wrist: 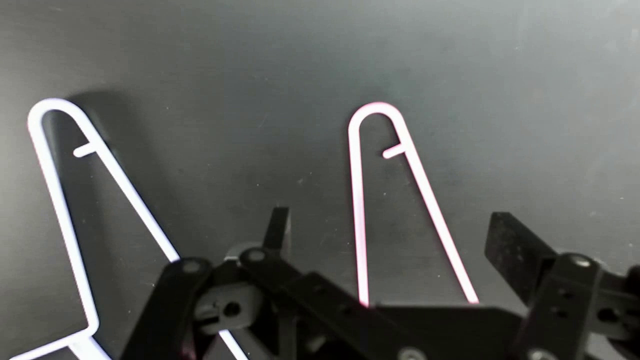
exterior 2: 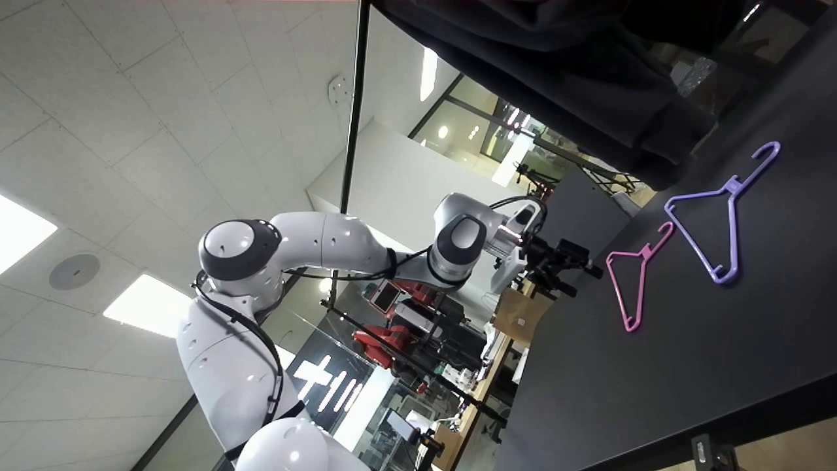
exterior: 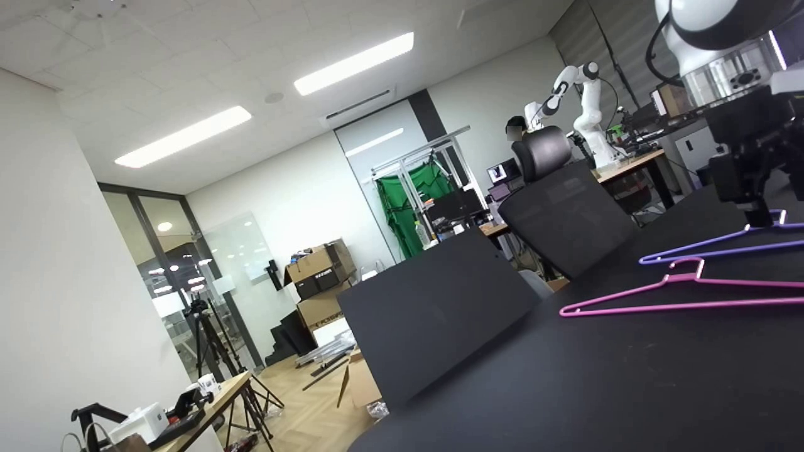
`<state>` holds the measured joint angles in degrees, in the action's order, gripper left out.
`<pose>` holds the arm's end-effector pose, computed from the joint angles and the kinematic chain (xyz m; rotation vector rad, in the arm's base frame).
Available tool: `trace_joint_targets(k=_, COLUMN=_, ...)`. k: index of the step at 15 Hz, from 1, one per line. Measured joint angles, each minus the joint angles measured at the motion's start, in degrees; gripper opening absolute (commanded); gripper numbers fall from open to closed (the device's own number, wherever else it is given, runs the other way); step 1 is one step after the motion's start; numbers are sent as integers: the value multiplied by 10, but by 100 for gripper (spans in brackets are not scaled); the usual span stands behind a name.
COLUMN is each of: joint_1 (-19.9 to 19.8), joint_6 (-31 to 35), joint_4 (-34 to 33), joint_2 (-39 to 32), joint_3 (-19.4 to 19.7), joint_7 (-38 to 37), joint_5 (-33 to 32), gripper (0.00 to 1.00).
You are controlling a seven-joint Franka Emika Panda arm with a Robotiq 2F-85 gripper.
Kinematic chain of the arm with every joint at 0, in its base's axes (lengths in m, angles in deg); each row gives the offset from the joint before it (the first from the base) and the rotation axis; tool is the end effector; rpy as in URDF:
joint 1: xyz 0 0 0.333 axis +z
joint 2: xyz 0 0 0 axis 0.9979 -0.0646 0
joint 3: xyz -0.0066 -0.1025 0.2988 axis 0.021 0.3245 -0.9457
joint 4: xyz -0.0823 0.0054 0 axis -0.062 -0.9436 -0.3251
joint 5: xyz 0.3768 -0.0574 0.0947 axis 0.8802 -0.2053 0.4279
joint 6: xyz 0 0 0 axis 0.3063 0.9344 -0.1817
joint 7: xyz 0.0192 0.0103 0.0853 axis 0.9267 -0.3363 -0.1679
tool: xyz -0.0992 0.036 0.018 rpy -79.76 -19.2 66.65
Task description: Pick up the pink hanger from the table and place it on the black rail
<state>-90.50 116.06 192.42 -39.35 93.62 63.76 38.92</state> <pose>0.5383 -0.0780 0.2069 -3.1035 0.2496 -0.0608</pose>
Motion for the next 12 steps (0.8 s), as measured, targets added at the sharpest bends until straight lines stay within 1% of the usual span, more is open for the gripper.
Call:
trace_joint_targets(k=4, joint_1=-1, joint_6=56, joint_4=-14, joint_2=-51, joint_3=5, joint_7=-31, joint_5=6, gripper=100)
trace_joint_targets(k=12, joint_1=-2, joint_6=78, joint_4=-56, joint_2=-123, joint_3=9, joint_7=-63, joint_5=6, gripper=100)
